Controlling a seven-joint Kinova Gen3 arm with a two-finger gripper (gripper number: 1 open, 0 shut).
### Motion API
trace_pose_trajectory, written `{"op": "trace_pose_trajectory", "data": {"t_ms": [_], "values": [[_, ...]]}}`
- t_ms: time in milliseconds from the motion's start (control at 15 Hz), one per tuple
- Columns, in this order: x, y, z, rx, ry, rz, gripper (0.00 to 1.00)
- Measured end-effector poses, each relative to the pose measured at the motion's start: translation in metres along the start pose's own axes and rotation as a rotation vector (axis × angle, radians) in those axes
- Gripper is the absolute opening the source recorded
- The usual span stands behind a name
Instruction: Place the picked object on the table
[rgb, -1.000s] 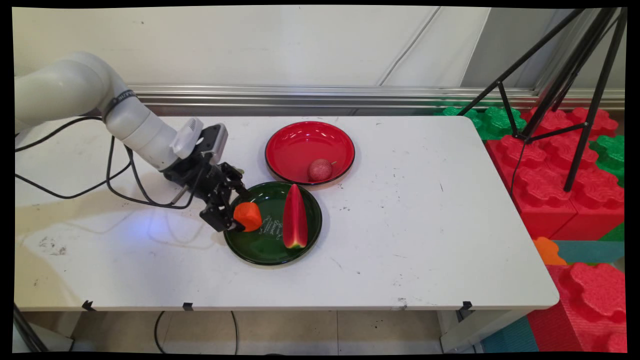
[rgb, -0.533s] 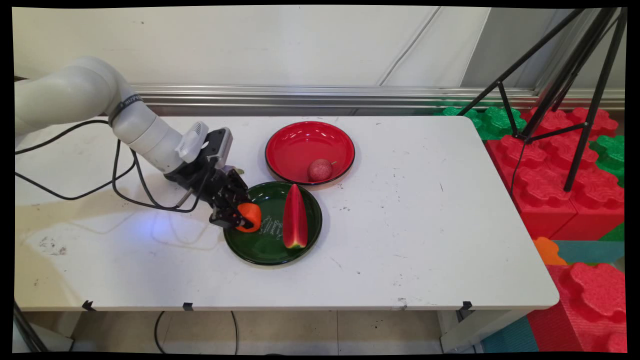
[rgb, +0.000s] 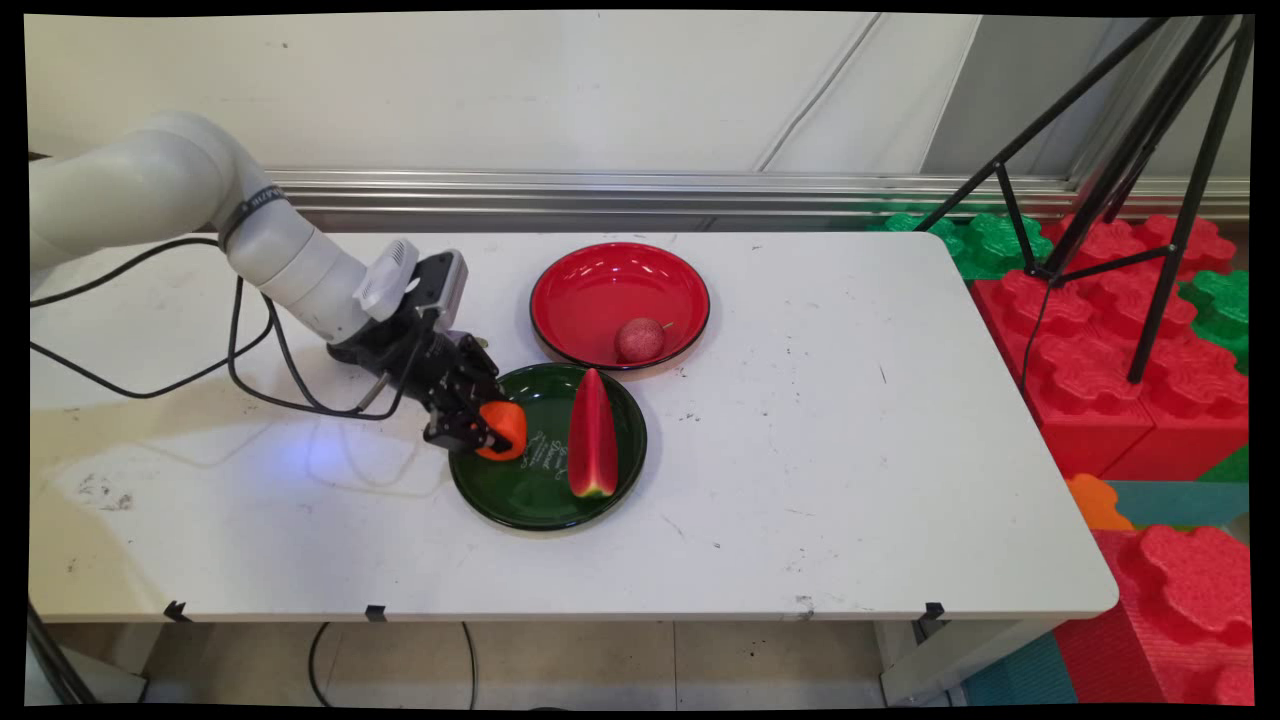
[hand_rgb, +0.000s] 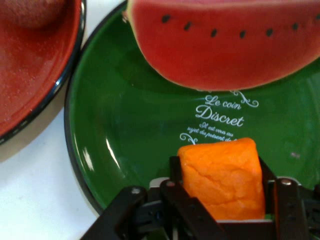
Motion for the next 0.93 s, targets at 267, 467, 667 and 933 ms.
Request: {"op": "trace_pose_trajectory", "data": {"t_ms": [267, 467, 667, 933], "values": [[0.004, -0.001, -0.012, 0.009, 0.019, -0.009, 0.0], [0.004, -0.002, -0.024, 0.015, 0.029, -0.015, 0.0], [0.003, -0.004, -0.043, 0.025, 0.037, -0.021, 0.0], [-0.006, -0.008, -0.066, 0.046, 0.025, -0.024, 0.0]]}}
